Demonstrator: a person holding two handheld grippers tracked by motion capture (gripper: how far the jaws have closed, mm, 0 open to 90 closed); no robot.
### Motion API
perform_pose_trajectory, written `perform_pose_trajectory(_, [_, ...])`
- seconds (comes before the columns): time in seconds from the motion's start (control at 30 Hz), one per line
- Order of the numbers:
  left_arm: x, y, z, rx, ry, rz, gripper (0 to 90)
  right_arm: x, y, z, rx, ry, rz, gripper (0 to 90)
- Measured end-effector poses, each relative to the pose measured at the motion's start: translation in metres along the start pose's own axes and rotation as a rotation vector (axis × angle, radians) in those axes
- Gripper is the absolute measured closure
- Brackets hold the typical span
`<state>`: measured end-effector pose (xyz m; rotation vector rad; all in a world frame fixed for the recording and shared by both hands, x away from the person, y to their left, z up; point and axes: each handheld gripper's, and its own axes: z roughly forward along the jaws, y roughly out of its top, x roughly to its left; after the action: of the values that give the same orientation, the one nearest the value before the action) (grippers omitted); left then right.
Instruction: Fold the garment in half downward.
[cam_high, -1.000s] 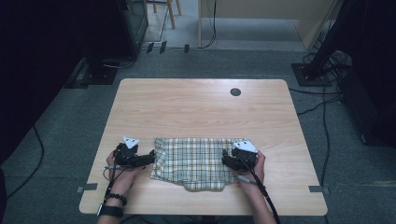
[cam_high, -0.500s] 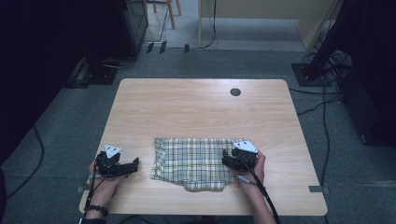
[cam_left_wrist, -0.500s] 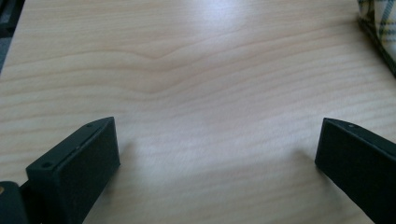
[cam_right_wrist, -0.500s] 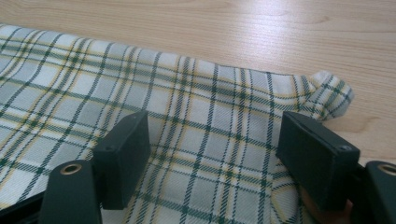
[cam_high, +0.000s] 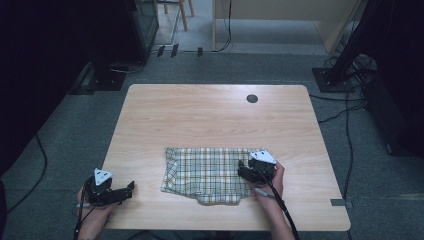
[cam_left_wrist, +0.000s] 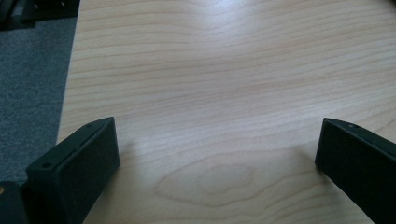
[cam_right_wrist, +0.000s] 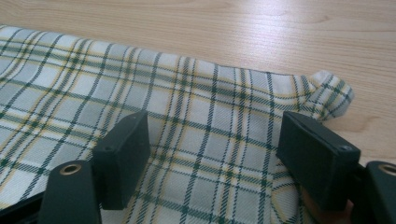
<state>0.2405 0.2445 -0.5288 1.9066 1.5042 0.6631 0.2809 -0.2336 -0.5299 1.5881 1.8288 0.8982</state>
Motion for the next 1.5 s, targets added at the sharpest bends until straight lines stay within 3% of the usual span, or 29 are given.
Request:
perform_pose_trajectory(0.27, [0.005,-0.002,-0.002,0.001,0.007,-0.008,0.0,0.000,0.000,0.000,0.001,0.009,0.001,22.5])
perform_pose_trajectory(0.47, [0.006,-0.001,-0.001,0.001,0.026,-0.029,0.0,-0.009,-0.001,-0.002,-0.014,0.108,0.043,16.9])
perform_pose_trajectory(0.67, [0.005,0.000,-0.001,0.000,0.011,-0.012,0.0,-0.017,0.007,-0.013,-0.042,0.124,0.015,13.2])
perform_pose_trajectory(0.9, [0.005,0.000,0.000,0.001,0.010,-0.010,0.0,-0.041,0.014,-0.022,-0.075,0.081,0.017,12.2])
perform_pose_trajectory(1.33, [0.005,0.000,0.000,0.001,0.010,-0.011,0.0,-0.086,-0.011,-0.018,-0.019,0.008,0.044,10.9])
perform_pose_trajectory(1.4, [0.005,0.000,0.000,0.001,0.010,-0.011,0.0,-0.092,-0.013,-0.018,0.001,0.015,0.063,9.9])
perform_pose_trajectory(1.5, [0.005,0.000,0.000,0.001,0.009,-0.009,0.0,-0.099,-0.015,-0.022,-0.009,0.000,0.074,9.8])
